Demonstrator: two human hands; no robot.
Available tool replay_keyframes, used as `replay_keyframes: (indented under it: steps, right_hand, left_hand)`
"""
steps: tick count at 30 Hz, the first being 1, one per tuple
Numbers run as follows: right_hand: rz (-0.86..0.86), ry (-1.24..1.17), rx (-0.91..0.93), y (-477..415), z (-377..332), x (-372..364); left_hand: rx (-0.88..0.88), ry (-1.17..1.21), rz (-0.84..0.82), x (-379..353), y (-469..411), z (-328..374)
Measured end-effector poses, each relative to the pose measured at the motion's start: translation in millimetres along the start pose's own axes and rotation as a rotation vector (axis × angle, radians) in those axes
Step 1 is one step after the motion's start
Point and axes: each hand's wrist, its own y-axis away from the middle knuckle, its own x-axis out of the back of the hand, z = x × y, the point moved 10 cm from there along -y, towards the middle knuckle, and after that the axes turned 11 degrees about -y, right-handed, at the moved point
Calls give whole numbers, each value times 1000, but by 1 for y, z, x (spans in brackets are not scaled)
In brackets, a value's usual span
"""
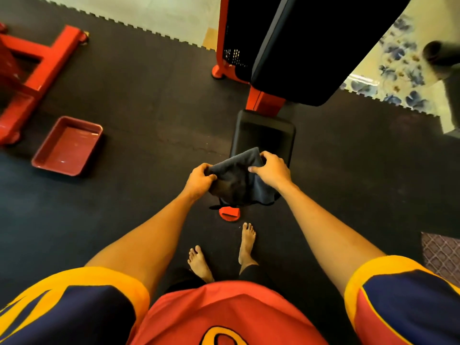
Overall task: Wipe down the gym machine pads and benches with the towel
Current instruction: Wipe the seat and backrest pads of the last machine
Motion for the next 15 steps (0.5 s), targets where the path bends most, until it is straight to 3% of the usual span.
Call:
replay_keyframes:
  steps: [15]
  right_hand:
    - [242, -259, 151, 29, -79, 119]
  left_hand:
    - [-401, -102, 68, 115, 10, 189]
